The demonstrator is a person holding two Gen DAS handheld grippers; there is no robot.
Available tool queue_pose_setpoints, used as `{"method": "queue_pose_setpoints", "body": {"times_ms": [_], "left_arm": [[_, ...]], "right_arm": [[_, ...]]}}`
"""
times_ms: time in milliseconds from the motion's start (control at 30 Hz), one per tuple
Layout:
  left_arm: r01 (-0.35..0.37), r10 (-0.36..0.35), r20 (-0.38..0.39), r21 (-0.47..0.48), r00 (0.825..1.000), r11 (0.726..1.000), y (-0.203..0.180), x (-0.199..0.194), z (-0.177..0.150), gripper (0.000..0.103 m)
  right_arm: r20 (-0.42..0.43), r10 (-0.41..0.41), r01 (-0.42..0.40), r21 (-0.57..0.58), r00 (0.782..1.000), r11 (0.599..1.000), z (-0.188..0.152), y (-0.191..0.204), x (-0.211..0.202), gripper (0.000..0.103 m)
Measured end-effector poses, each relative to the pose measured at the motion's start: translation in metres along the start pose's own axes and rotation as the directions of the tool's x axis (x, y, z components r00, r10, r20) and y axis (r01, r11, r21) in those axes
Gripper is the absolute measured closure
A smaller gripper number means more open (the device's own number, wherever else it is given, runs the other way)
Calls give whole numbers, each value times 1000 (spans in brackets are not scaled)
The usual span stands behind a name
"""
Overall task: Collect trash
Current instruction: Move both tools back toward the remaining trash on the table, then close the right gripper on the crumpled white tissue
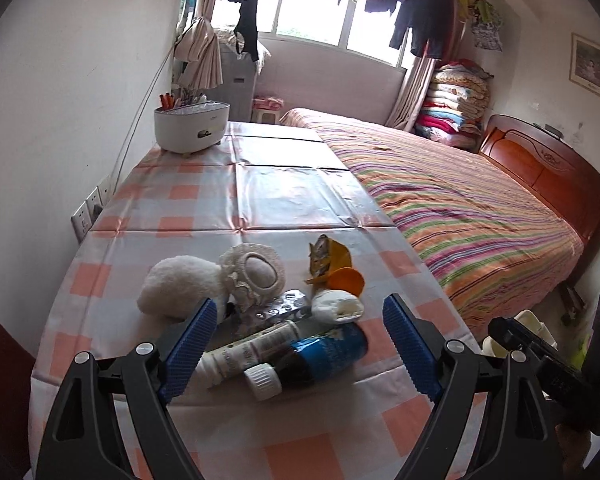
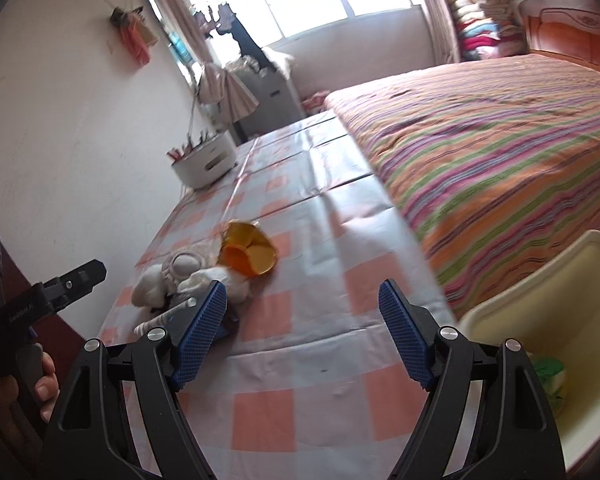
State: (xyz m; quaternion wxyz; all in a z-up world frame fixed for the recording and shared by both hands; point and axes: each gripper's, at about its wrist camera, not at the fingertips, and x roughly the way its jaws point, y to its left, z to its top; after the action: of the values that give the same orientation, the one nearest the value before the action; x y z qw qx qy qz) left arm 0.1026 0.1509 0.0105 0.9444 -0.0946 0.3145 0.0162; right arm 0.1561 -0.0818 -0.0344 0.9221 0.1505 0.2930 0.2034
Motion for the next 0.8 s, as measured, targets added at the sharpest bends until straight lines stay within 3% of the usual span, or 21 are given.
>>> {"method": "queue_pose_setpoints", "body": {"times_ms": [367,800], "left_arm": [[-66,60,-61,-104,996,992,56,3,-7,20],[-61,48,-78,-166,996,984,77,2,-6,20]], "right_arm": [[-127,61,-87,-205,990,975,-6,82,56,26],[-212,3,-65,-285,977,956,-5,98,110,27]]}}
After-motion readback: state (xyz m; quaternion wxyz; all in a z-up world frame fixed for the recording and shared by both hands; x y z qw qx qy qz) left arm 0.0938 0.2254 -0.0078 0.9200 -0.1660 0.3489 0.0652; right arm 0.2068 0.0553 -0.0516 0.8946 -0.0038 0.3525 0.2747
